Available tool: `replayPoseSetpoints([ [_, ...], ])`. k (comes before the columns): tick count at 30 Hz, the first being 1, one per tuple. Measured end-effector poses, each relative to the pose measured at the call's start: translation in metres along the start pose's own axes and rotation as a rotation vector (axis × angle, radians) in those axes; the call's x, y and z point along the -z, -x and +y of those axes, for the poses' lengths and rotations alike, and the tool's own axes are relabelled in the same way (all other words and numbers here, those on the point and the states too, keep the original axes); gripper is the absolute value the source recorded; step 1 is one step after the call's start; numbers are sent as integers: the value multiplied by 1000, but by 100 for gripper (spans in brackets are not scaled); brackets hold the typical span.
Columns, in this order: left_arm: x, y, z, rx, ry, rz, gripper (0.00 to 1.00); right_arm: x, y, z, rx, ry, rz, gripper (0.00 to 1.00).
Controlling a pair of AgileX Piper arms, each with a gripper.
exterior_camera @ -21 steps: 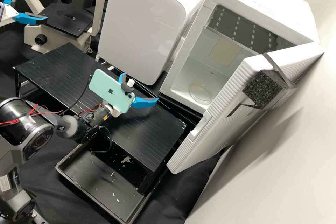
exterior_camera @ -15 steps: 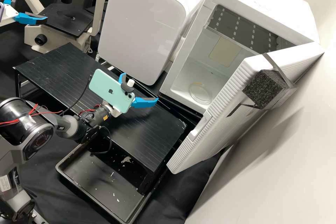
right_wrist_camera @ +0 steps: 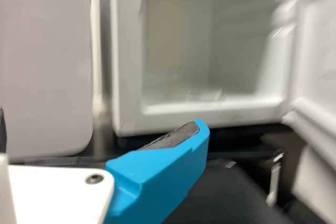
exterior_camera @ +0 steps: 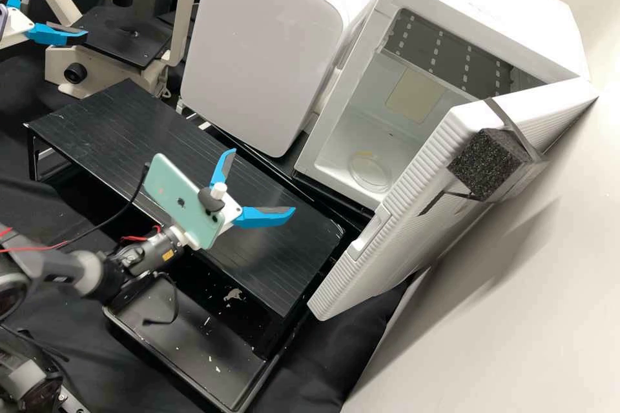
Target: Close the incubator door
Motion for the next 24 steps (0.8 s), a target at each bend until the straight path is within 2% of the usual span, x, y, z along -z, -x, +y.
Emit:
replayPoseSetpoints([
  [7, 0, 0, 0, 0, 0, 0, 100, 17, 60, 30, -196, 18, 119, 100],
  [10, 0, 0, 0, 0, 0, 0, 100, 16, 67, 42, -277, 65, 114, 100],
  [12, 0, 0, 0, 0, 0, 0, 100, 10, 70, 52, -339, 90, 72, 100],
  [16, 0, 0, 0, 0, 0, 0, 100, -6, 71, 63, -398, 99, -22, 100],
  [21, 0, 0, 0, 0, 0, 0, 100, -42, 63, 66, -384, 80, -216, 100],
  [24, 0, 0, 0, 0, 0, 0, 100, -57, 55, 70, -369, 69, -290, 100],
])
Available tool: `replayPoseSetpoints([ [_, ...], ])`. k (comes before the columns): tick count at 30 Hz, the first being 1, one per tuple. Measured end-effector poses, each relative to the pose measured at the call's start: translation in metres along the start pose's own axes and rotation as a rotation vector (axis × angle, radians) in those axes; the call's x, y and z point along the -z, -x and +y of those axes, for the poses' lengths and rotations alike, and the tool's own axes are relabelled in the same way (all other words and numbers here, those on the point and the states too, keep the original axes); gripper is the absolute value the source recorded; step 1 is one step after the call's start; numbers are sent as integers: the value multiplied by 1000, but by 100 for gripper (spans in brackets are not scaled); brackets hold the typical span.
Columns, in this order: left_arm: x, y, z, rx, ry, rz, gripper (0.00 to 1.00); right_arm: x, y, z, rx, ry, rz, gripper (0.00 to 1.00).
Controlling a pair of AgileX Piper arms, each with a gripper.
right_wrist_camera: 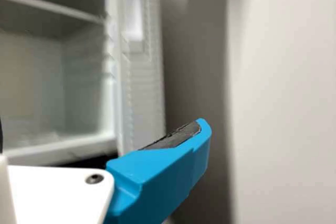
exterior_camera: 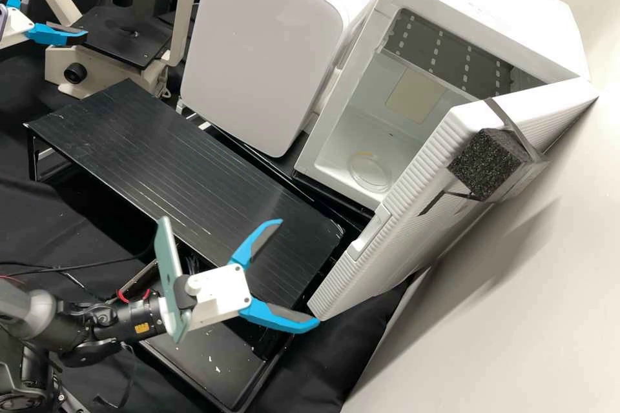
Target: Close the incubator door
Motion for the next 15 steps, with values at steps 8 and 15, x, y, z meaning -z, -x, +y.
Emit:
replayPoseSetpoints([
  [8, 0, 0, 0, 0, 0, 0, 100, -14, -28, -4, -10, 16, -79, 100],
  [15, 0, 0, 0, 0, 0, 0, 100, -12, -49, -17, 8, 48, -82, 100],
])
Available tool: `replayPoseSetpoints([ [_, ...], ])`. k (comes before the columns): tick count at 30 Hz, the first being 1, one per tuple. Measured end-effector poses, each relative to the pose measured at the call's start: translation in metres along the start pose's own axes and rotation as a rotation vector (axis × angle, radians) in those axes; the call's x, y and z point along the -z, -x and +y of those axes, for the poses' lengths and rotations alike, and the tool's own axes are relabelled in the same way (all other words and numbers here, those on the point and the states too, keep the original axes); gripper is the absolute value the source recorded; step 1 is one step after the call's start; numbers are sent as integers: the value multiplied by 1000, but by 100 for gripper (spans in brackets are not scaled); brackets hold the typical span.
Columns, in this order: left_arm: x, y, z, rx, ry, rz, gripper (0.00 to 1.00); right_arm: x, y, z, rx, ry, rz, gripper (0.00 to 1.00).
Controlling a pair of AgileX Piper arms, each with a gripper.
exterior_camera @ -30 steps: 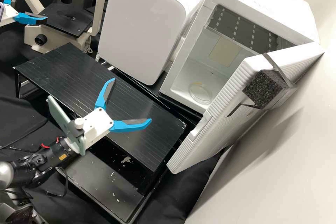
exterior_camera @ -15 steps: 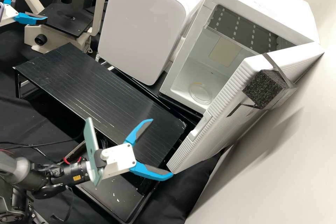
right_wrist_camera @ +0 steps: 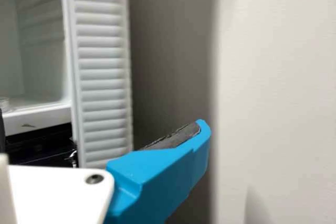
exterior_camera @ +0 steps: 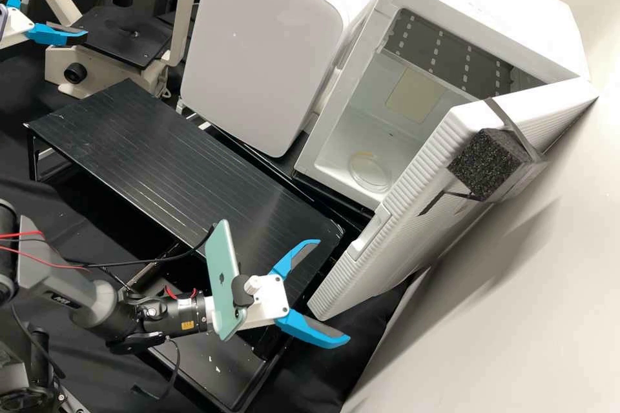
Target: Close the incubator door
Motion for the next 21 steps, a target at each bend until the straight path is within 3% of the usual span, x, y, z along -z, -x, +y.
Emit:
replayPoseSetpoints([
  [6, 0, 0, 0, 0, 0, 0, 100, 2, -15, -14, 42, 6, 12, 100],
  [11, 0, 0, 0, 0, 0, 0, 100, 2, -18, -18, 71, -23, 25, 100],
  [15, 0, 0, 0, 0, 0, 0, 100, 3, -15, -16, 78, -77, 39, 100],
  [17, 0, 0, 0, 0, 0, 0, 100, 7, -13, -15, 106, -140, 63, 100],
  [21, 0, 0, 0, 0, 0, 0, 100, 14, -7, -15, 160, -223, 100, 100],
])
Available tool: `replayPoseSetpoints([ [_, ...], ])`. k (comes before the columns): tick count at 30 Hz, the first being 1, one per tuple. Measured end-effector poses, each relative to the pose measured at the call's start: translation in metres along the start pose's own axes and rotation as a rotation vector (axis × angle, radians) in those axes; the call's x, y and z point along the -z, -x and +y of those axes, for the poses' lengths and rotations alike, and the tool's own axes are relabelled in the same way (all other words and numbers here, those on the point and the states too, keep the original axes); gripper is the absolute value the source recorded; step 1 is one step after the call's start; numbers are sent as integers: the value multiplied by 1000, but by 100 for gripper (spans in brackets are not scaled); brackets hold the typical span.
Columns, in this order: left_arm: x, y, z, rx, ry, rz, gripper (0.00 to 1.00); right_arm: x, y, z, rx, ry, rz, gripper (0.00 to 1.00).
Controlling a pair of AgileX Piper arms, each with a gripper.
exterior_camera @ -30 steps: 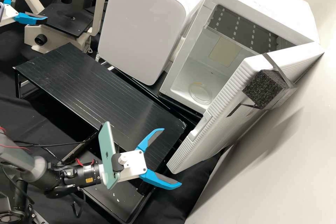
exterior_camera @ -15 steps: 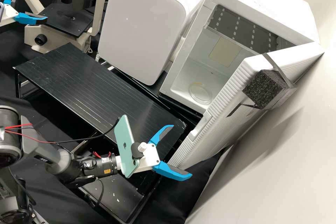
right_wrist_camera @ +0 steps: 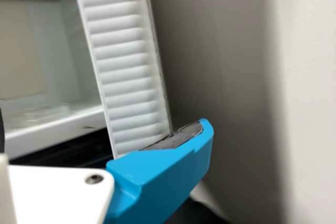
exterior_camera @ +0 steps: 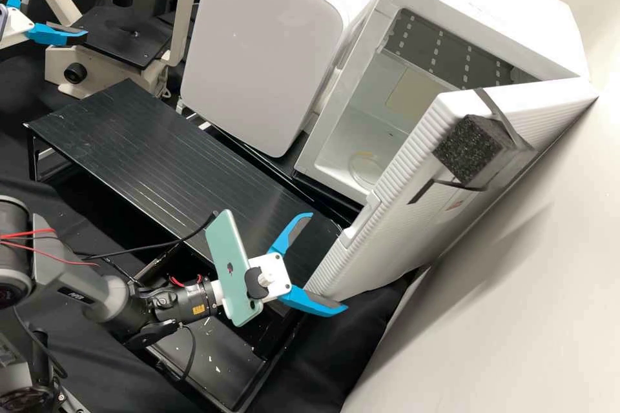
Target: Close the incubator door
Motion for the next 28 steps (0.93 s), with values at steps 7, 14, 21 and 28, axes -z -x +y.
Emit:
replayPoseSetpoints([
  [7, 0, 0, 0, 0, 0, 0, 100, 26, 9, -22, 182, -102, 104, 100],
  [14, 0, 0, 0, 0, 0, 0, 100, 55, 19, -44, 333, -66, 300, 100],
  [21, 0, 0, 0, 0, 0, 0, 100, 57, 36, -51, 245, -8, 269, 100],
  [28, 0, 0, 0, 0, 0, 0, 100, 56, 52, -61, 302, -31, 268, 100],
])
